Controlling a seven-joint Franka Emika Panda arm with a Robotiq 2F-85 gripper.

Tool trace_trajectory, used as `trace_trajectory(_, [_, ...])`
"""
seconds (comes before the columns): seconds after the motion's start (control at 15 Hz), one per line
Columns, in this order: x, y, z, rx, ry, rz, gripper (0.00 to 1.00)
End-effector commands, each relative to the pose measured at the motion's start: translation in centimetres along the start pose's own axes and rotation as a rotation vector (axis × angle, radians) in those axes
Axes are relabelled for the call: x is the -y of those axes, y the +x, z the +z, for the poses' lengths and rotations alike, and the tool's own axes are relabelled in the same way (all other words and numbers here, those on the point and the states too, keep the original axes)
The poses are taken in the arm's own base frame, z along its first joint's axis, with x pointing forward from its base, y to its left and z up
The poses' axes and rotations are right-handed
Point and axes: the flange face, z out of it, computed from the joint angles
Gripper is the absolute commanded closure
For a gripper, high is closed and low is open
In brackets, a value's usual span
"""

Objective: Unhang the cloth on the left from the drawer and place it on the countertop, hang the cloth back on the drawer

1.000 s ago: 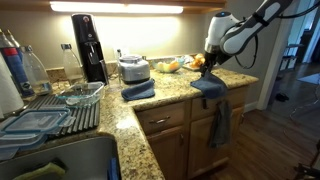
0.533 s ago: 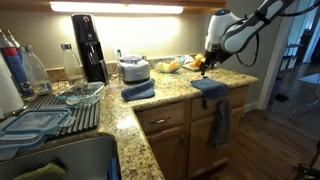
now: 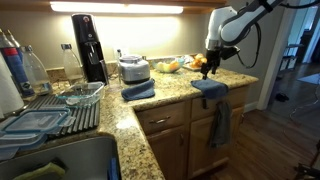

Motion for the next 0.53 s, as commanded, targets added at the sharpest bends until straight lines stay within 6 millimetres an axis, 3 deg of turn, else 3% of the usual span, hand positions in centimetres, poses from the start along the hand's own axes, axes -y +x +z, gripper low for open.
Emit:
trace_trajectory(0.0, [0.00,-0.23,-0.25,0.013,0.011,-0.004,0.00])
trace_trajectory(0.47, [-0.13,-0.57,-0.34,0.019,0.017,-0.005,0.00])
